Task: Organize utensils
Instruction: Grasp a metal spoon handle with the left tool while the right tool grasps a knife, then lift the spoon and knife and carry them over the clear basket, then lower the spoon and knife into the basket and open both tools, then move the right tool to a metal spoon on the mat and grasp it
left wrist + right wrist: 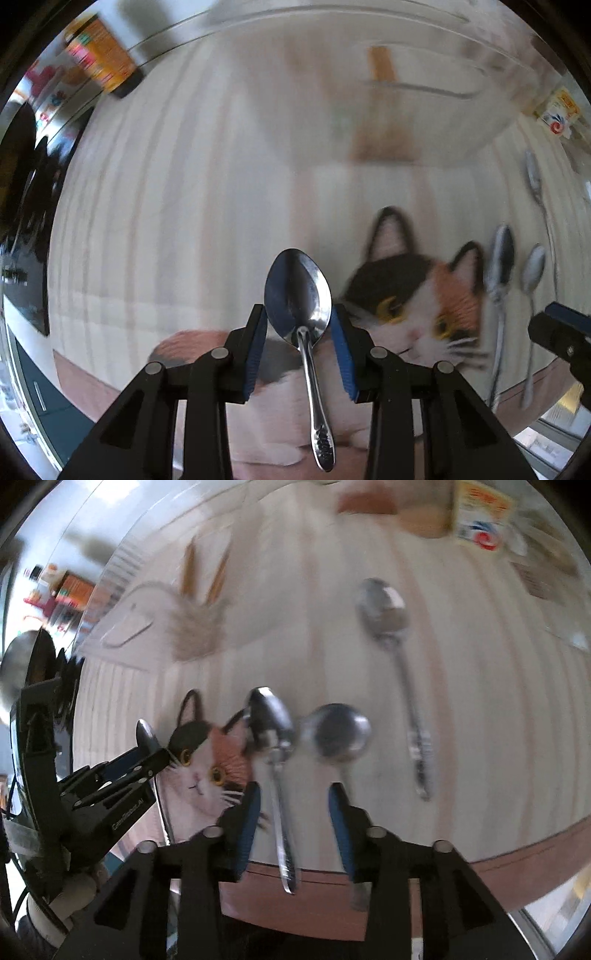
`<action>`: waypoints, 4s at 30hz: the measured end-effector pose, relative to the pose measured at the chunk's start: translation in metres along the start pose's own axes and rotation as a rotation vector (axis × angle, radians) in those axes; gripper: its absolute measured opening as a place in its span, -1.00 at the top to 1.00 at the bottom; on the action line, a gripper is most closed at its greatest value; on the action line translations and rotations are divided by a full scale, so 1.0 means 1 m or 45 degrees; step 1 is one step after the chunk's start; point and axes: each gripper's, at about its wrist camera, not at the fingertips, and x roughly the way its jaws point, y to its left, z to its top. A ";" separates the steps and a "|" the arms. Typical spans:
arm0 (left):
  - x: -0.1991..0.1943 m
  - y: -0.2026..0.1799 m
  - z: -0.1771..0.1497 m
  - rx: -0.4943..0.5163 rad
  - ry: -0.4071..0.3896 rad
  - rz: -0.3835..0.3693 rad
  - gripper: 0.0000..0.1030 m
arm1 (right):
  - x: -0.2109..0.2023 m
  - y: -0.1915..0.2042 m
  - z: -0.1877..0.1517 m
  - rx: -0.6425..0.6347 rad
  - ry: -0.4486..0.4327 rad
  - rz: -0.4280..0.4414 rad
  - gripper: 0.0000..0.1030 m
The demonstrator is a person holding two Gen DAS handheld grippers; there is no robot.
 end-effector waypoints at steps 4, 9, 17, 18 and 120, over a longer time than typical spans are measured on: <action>0.001 0.022 -0.007 -0.064 0.012 0.012 0.38 | 0.018 0.025 0.005 -0.077 -0.007 -0.040 0.20; 0.004 0.026 -0.009 -0.099 0.012 0.011 0.38 | 0.042 0.058 0.019 -0.200 -0.052 -0.193 0.20; 0.001 0.018 -0.008 -0.095 -0.009 0.003 0.38 | 0.050 0.094 0.022 -0.318 -0.152 -0.311 0.85; -0.002 0.015 -0.007 -0.087 -0.018 0.005 0.38 | 0.047 0.097 0.022 -0.321 -0.165 -0.303 0.88; -0.054 -0.001 0.042 -0.249 -0.151 0.345 -1.00 | -0.001 -0.031 0.117 -0.199 -0.117 -0.281 0.29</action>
